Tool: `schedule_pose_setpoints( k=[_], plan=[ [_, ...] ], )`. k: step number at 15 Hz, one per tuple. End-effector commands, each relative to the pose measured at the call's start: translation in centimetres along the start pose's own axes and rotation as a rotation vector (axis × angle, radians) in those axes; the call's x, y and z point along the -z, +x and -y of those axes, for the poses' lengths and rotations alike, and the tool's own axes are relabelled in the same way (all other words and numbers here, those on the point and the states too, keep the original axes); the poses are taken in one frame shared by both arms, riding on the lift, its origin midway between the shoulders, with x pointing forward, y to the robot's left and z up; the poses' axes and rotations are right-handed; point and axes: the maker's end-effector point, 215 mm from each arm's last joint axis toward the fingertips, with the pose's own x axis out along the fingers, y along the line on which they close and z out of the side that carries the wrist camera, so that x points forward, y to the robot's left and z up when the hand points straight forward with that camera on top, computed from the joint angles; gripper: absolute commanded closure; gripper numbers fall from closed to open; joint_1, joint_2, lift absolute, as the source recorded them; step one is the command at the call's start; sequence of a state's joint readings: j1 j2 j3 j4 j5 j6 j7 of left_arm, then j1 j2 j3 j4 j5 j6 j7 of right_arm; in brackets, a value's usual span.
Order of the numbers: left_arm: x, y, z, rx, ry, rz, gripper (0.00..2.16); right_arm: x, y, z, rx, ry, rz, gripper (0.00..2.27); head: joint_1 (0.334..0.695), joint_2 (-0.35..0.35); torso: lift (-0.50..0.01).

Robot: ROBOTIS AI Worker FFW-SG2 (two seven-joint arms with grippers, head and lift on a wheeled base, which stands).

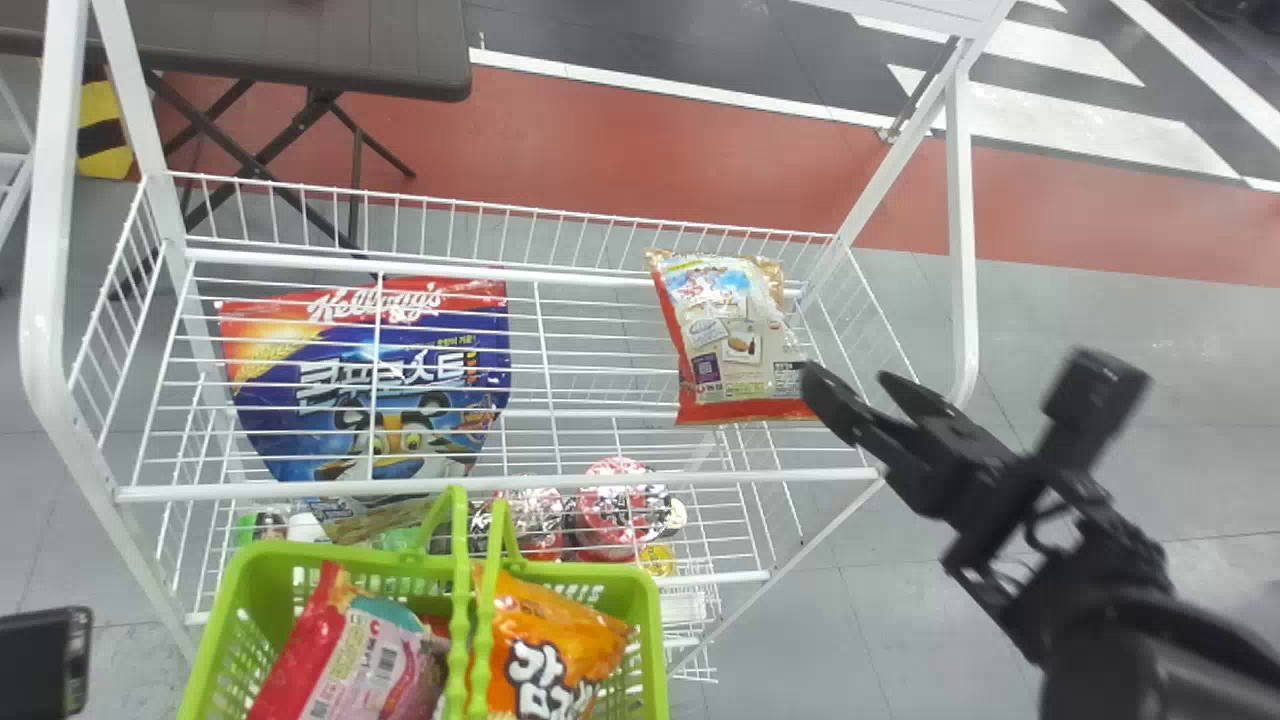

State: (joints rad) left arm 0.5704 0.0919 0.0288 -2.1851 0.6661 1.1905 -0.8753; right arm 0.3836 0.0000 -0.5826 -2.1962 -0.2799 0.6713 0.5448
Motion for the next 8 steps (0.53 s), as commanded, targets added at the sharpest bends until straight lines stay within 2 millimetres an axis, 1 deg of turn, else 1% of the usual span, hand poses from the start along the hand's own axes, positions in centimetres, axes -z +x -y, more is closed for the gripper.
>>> schedule_pose_setpoints(
  k=[1,2,3,4,5,6,8],
  plan=[
    [-1.3,-1.3,0.4,0.004,0.002,0.032,1.07,-0.1,-4.4,4.2,0.008,0.045,0.078,0.09,0.695,-0.35,0.0],
    [-1.4,-1.9,0.5,0.007,-0.009,0.04,1.07,-0.3,-6.5,6.1,0.0,0.082,0.107,0.09,0.695,-0.35,0.0],
    [-1.6,-2.4,0.6,0.008,-0.015,0.049,1.07,0.0,-8.4,8.5,0.013,0.125,0.129,0.09,0.695,-0.35,0.0],
    [-1.6,-2.6,0.5,0.009,-0.022,0.05,1.07,0.9,-10.3,11.4,0.055,0.164,0.154,0.09,0.695,-0.35,0.0],
    [-1.6,-2.8,0.5,0.01,-0.027,0.052,1.07,1.7,-11.5,14.1,0.114,0.156,0.187,0.09,0.695,-0.35,0.0],
    [-1.6,-3.1,0.5,0.007,-0.032,0.06,1.07,3.7,-12.5,16.6,0.17,0.173,0.193,0.09,0.695,-0.35,0.0],
    [-1.7,-3.4,0.9,0.014,-0.038,0.06,1.07,9.6,-13.8,20.9,0.291,0.208,0.168,0.09,0.695,-0.35,0.0]
  ],
)
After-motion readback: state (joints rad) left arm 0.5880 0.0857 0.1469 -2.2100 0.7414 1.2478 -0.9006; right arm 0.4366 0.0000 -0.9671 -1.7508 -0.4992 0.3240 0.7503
